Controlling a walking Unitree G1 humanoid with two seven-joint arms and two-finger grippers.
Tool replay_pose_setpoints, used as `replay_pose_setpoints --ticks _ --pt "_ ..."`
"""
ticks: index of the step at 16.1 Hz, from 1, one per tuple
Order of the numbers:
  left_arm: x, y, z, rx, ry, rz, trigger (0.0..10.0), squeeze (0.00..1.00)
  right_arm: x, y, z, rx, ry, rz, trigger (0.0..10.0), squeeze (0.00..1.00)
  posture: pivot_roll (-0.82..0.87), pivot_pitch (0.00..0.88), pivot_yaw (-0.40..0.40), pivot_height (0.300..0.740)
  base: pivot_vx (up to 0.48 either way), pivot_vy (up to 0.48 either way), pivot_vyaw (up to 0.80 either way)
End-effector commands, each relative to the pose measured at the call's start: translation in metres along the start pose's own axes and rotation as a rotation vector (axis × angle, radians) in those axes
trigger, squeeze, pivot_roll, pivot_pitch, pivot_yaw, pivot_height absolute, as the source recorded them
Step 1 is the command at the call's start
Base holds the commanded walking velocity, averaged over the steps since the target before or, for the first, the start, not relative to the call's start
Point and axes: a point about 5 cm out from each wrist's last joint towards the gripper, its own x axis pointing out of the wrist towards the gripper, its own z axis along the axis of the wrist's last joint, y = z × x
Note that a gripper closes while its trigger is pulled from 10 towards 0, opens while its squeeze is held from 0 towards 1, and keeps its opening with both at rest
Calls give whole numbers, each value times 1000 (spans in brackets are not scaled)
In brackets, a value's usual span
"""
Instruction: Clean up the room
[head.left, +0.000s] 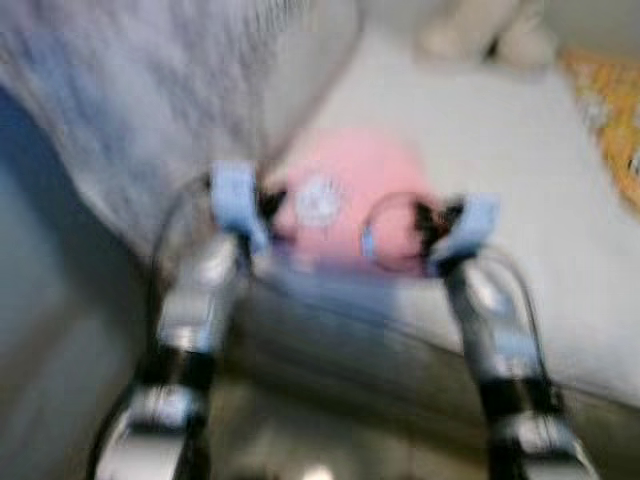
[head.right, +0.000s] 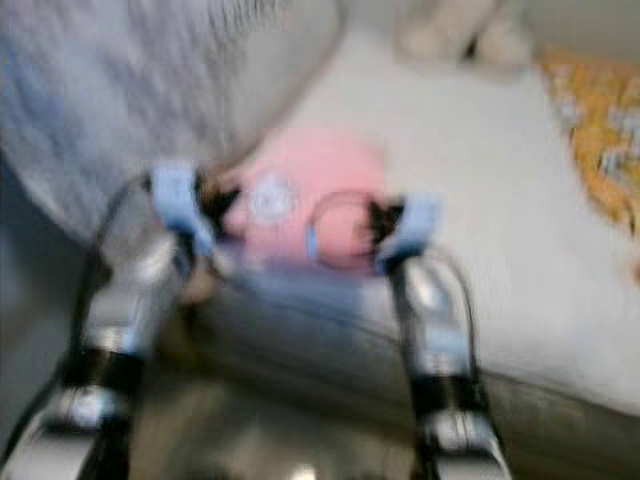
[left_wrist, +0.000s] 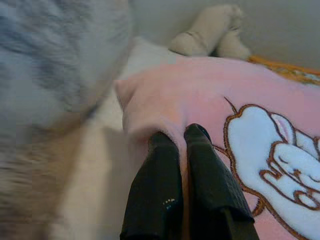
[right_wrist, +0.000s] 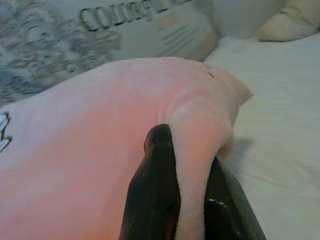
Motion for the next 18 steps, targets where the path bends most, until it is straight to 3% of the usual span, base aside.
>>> replay_pose_setpoints --ticks 1,5,12,18 --pt "2 6 14 42 -59 34 0 0 -6 -28 13 -49 -54 -114 0 0 -24 0 -6 740 0 0 0" --pt "2 4 15 80 -73 7 0 0 -11 -27 7 -57 -47 -130 0 0 -28 0 -2 740 0 0 0" --pt "6 2 19 121 -82 -30 0 0 -9 -23 9 -78 -63 -121 0 0 -29 0 1 740 472 0 0" --pt "15 4 32 148 -103 -38 0 0 5 -22 25 -96 -96 -105 0 0 -24 0 3 740 480 0 0"
